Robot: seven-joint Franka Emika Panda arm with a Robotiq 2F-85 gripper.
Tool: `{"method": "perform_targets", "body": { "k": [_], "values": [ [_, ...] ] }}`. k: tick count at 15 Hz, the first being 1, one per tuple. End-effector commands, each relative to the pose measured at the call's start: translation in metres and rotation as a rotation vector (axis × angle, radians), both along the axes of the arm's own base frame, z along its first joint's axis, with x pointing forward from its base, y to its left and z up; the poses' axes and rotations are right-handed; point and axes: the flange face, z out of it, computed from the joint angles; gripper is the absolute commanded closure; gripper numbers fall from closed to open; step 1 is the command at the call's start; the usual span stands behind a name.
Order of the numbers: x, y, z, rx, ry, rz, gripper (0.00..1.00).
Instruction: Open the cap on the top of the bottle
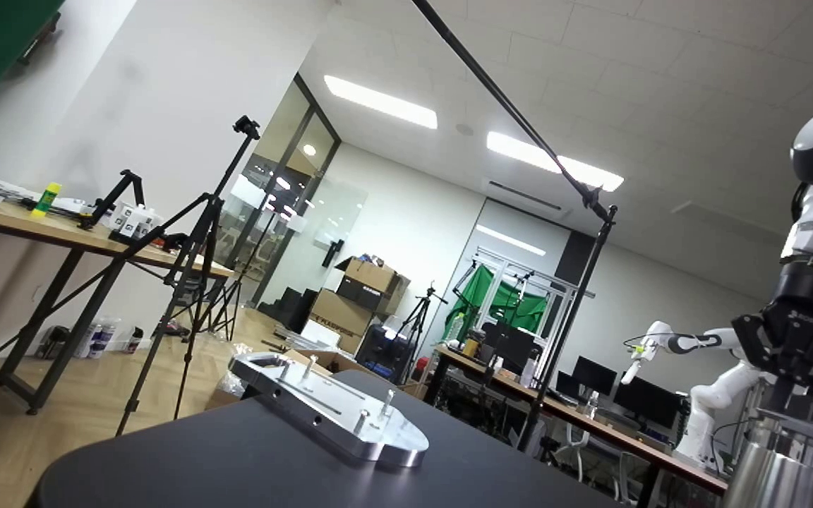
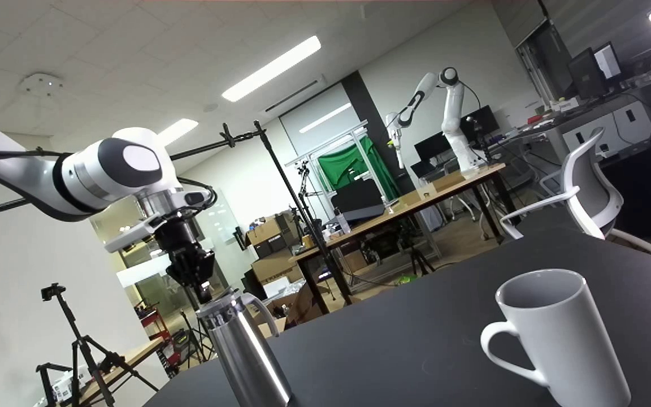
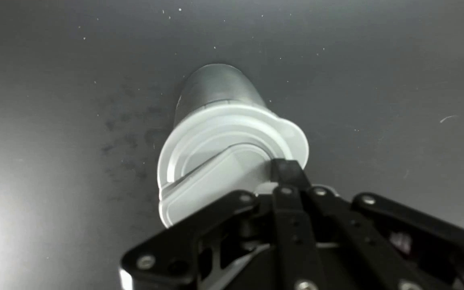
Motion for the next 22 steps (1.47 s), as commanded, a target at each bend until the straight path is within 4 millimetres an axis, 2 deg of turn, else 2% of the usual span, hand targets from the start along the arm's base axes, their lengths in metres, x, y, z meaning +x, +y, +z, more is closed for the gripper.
{"method": "perform_targets", "body": {
  "k": [1, 5, 6, 7, 9, 13, 18, 22],
  "values": [
    [0.003, 0.014, 0.038, 0.008, -0.032, 0.006, 1.00],
    [-0.009, 0.021, 0.097, -0.020, -0.063, 0.052, 1.00],
    [-0.012, 0.019, 0.110, -0.035, -0.060, 0.063, 0.74],
    [-0.015, 0.016, 0.122, -0.054, -0.063, 0.067, 0.73],
    [-0.021, 0.009, 0.140, -0.081, -0.053, 0.095, 0.60],
    [-0.025, -0.012, 0.158, -0.101, -0.012, 0.132, 0.34],
    [-0.024, -0.031, 0.170, -0.110, 0.027, 0.158, 0.01],
    [-0.024, -0.033, 0.173, -0.126, 0.049, 0.166, 0.00]
  ]
}}
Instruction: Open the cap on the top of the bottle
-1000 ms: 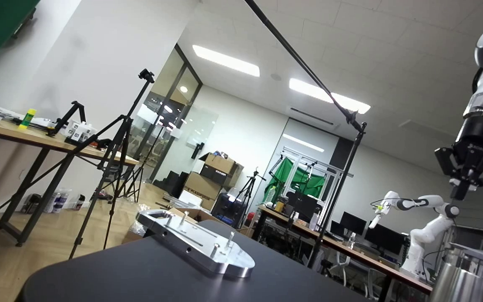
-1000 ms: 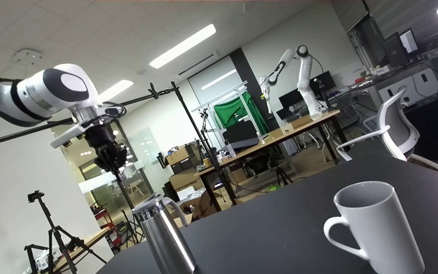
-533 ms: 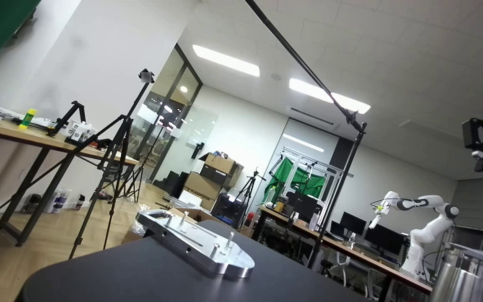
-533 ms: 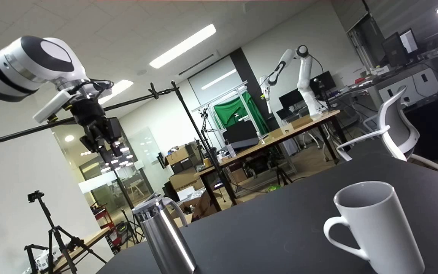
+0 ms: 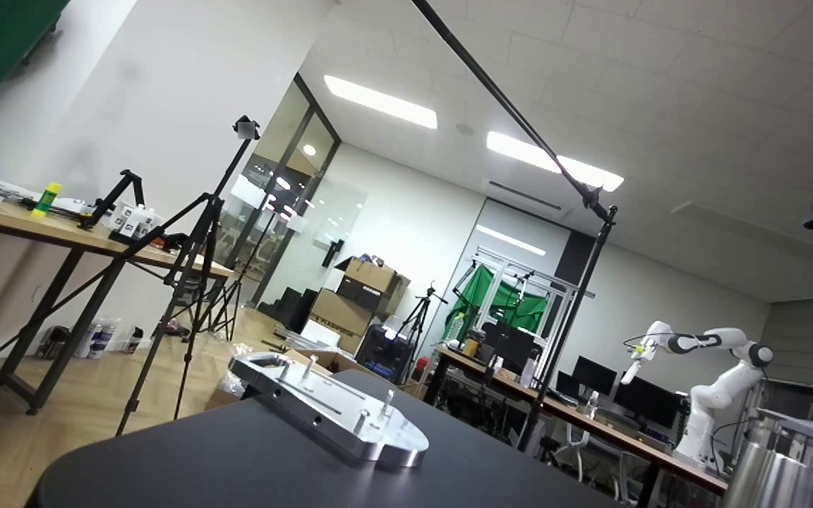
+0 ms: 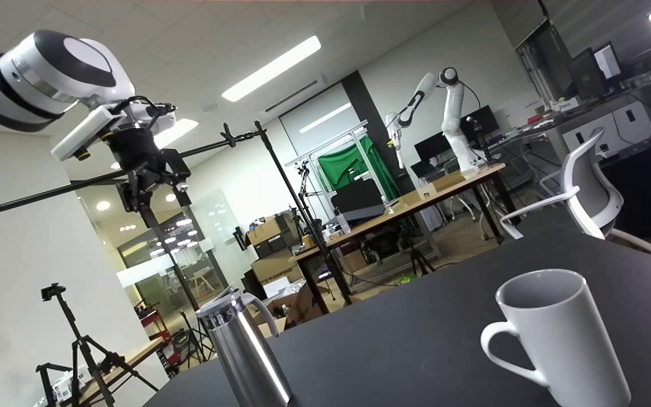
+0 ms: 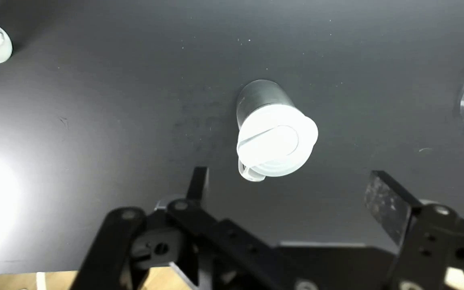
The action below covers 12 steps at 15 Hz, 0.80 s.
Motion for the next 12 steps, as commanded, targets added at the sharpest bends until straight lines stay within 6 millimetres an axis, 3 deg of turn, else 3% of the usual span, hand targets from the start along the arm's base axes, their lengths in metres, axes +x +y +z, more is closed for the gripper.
{"method": "perform_targets", "body": {
  "k": [1, 12],
  "values": [
    [0.005, -0.001, 0.010, -0.028, 0.019, 0.003, 0.00],
    [0.004, 0.008, -0.005, -0.055, 0.059, 0.030, 0.00]
  ]
}}
